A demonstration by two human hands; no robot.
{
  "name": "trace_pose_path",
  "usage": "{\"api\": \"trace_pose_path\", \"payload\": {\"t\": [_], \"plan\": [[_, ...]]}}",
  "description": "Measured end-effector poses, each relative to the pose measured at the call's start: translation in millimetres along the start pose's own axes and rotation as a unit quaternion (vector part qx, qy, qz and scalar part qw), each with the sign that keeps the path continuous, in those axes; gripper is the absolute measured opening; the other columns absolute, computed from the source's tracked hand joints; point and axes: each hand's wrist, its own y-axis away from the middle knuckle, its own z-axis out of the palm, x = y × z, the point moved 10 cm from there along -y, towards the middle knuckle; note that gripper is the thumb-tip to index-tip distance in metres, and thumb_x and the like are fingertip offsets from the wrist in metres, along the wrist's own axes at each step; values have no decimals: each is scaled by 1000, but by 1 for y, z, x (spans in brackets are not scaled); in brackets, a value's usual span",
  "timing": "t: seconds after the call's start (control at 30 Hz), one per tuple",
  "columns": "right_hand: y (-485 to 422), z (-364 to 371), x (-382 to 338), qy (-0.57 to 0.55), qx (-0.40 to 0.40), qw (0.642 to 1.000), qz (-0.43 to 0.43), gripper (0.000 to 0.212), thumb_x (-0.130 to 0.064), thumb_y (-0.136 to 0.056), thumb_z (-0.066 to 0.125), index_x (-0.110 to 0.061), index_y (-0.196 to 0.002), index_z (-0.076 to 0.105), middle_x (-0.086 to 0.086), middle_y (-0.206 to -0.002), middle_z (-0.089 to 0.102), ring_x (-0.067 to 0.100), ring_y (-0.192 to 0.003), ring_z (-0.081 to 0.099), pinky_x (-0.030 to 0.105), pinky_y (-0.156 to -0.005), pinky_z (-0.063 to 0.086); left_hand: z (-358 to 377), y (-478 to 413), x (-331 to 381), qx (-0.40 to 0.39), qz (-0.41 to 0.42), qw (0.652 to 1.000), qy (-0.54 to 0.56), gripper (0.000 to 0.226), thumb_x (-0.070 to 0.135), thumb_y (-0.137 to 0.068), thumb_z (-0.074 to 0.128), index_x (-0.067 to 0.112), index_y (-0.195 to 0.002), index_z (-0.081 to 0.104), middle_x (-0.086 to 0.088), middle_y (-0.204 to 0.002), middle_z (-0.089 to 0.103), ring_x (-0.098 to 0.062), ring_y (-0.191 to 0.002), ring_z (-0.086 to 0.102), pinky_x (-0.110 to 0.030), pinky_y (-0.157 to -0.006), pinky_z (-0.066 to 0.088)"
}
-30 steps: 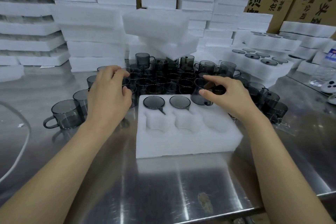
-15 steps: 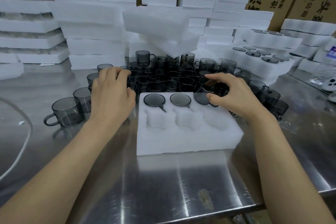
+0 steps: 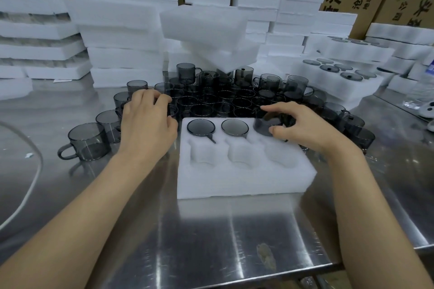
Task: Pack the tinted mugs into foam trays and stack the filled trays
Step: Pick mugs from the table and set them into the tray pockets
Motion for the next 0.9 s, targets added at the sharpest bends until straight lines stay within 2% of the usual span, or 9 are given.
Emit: {"api": "trace_pose_path", "payload": {"t": [0.1, 0.23, 0.33, 0.4, 0.47, 0.6, 0.7, 0.8, 0.9], "plan": [[-2, 5, -3, 29, -18, 999, -24, 45, -17, -82, 70, -33, -122, 57, -19, -128, 47, 1, -126, 38, 20, -104, 29, -1, 0, 2, 5, 6, 1000, 5, 39, 11, -88, 56, 4, -126, 59, -14, -127, 55, -33, -125, 39, -45, -100, 32], [-2, 5, 5, 27, -29, 999, 2, 52, -35, -81, 73, -30, -130, 57, -17, -138, 45, -2, -132, 32, 15, -102, 29, -5, -1, 1, 12, 4, 1000, 3, 37, 10, -87, 55, 4, -124, 60, -14, -127, 55, -33, -125, 40, -44, -99, 31], [-5, 8, -1, 61, -24, 998, -17, 53, -30, -83, 72, -23, -133, 55, -10, -139, 47, 3, -132, 37, 14, -103, 25, -7, -2, -10, 5, -32, 999, -31, 35, 11, -87, 55, 1, -120, 61, -17, -125, 55, -35, -122, 40, -45, -96, 32], [-5, 19, -7, 61, -44, 997, -26, 55, -29, -88, 67, -20, -139, 49, -8, -144, 43, 7, -134, 37, 13, -101, 25, -6, -2, -20, -10, -62, 997, -53, 32, 15, -88, 55, -1, -115, 62, -20, -122, 54, -36, -120, 40, -46, -94, 32], [-4, 33, -11, 65, -63, 996, -26, 65, -40, -90, 60, -20, -147, 37, -8, -152, 32, 6, -141, 23, 12, -106, 16, -4, -2, -24, -27, -75, 995, -65, 31, 19, -89, 55, -1, -112, 63, -21, -122, 54, -36, -120, 39, -46, -96, 31], [-3, 53, -12, 162, -104, 981, -18, 96, -72, -78, 30, -16, -154, 14, -10, -160, 11, 5, -147, -7, 30, -118, -10, -1, -2, -30, -54, -93, 991, -78, 33, 22, -92, 52, 1, -115, 62, -20, -124, 53, -36, -120, 38, -45, -97, 31], [-6, 58, -2, 236, -136, 962, 10, 97, -78, -77, 15, -21, -155, 6, -14, -161, 2, 6, -146, -15, 35, -119, -13, 2, -2, -30, -69, -96, 989, -85, 34, 23, -93, 50, 2, -118, 60, -18, -126, 52, -35, -122, 37, -45, -96, 31], [-7, 59, 4, 201, -134, 970, 31, 69, -58, -97, 24, -23, -154, 8, -14, -160, 4, 4, -146, -9, 31, -118, -9, 5, -1, -26, -79, -85, 990, -82, 36, 26, -96, 48, 4, -121, 59, -17, -127, 52, -33, -125, 35, -44, -97, 31], [-5, 55, 5, 35, -125, 990, 56, 54, -27, -102, 37, -25, -153, 19, -17, -158, 10, -12, -136, -1, 21, -114, -4, 11, -1, -26, -95, -77, 990, -73, 39, 33, -97, 47, 9, -126, 57, -14, -131, 50, -31, -129, 32, -43, -100, 30]]}}
